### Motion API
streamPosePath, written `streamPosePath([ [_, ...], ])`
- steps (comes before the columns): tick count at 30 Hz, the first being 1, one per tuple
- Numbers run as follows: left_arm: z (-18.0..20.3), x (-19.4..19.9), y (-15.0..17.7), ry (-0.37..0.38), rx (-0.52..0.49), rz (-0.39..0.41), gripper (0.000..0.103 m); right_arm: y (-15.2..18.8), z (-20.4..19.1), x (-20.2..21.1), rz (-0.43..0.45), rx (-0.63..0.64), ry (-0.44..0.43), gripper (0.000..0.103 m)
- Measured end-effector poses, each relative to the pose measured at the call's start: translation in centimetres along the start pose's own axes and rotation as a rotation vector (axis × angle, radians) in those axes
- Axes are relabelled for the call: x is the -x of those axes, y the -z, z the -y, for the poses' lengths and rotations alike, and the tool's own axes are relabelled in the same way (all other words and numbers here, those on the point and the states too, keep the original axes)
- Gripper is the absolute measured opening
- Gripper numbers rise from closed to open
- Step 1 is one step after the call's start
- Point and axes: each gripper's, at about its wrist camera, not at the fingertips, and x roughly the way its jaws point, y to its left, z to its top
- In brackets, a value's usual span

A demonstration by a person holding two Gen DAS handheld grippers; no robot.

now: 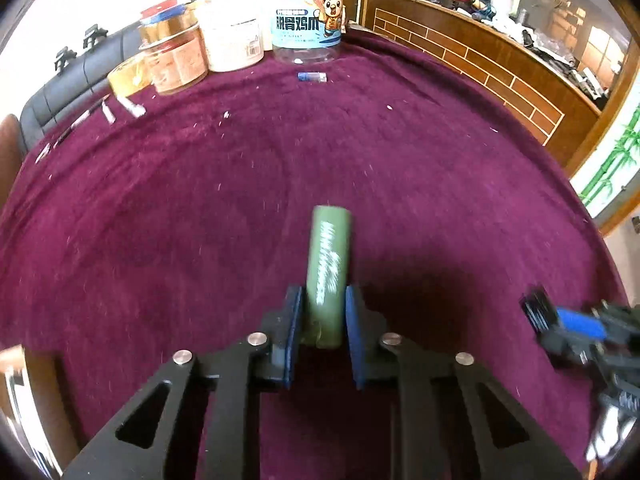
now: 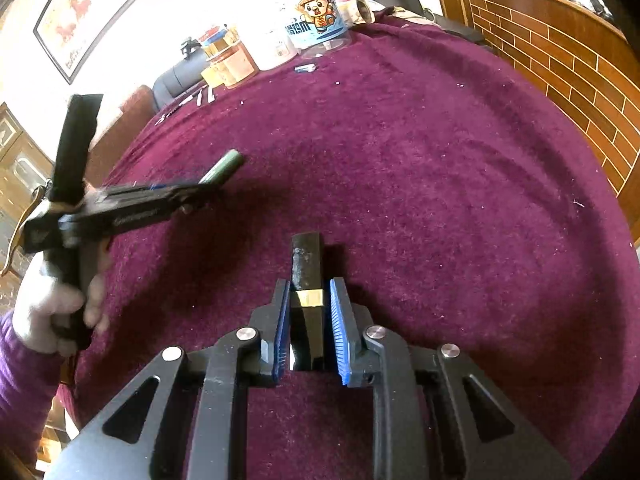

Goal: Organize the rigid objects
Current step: 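Grasp the green battery with the left gripper while the right gripper grasps the black tube, then carry the green battery to the tray with the left gripper while the right gripper carries the black tube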

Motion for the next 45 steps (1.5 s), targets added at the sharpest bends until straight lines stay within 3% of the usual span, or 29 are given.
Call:
streamPosePath([
  [4,0.4,1.2,1.0,-0.012,-0.012,0.042,0.021,0.0,0.1,0.0,0.000,-0.004,-0.005,0.018],
  [6,0.6,0.8,0.3,0.001,-0.006,0.048,0.051,0.0,0.1,0.0,0.001,-0.004,-0.005,0.018],
  [8,1.0,-0.4,-0.7,-0.015,0.000,0.059,0.057,0.0,0.1,0.0,0.001,-0.004,-0.005,0.018],
  [10,1.4,-2.6,-1.5,-0.045,-0.002,0.023,0.057,-0.1,0.1,0.0,0.001,-0.003,-0.005,0.018],
  [11,1.4,-2.4,-1.7,-0.047,0.007,0.054,0.051,-0.1,0.2,0.0,0.000,-0.003,-0.004,0.018],
  [13,1.6,-1.5,-1.9,-0.044,0.016,0.056,0.034,-0.1,0.2,0.0,0.001,0.000,0.001,0.018],
  [14,1.8,-0.7,-1.9,-0.034,0.015,0.049,0.016,-0.1,0.1,0.0,0.001,0.002,0.005,0.018],
  [16,1.9,0.7,-1.4,-0.001,0.015,0.041,0.016,0.0,0.0,0.0,0.001,0.009,0.014,0.018],
  [22,1.6,7.1,1.1,-0.029,0.019,0.110,0.016,0.0,-0.4,-0.1,-0.002,0.023,0.035,0.018],
  [29,1.7,13.7,4.0,-0.166,0.025,0.175,0.016,0.3,-2.4,-0.3,-0.011,0.092,0.155,0.018],
  [36,0.4,17.8,6.9,-0.192,0.074,0.194,0.016,1.5,-3.7,0.2,-0.026,0.151,0.236,0.015],
  [45,-1.5,17.3,9.9,-0.194,0.119,0.232,0.016,2.4,-6.3,2.1,-0.009,0.190,0.216,0.015],
])
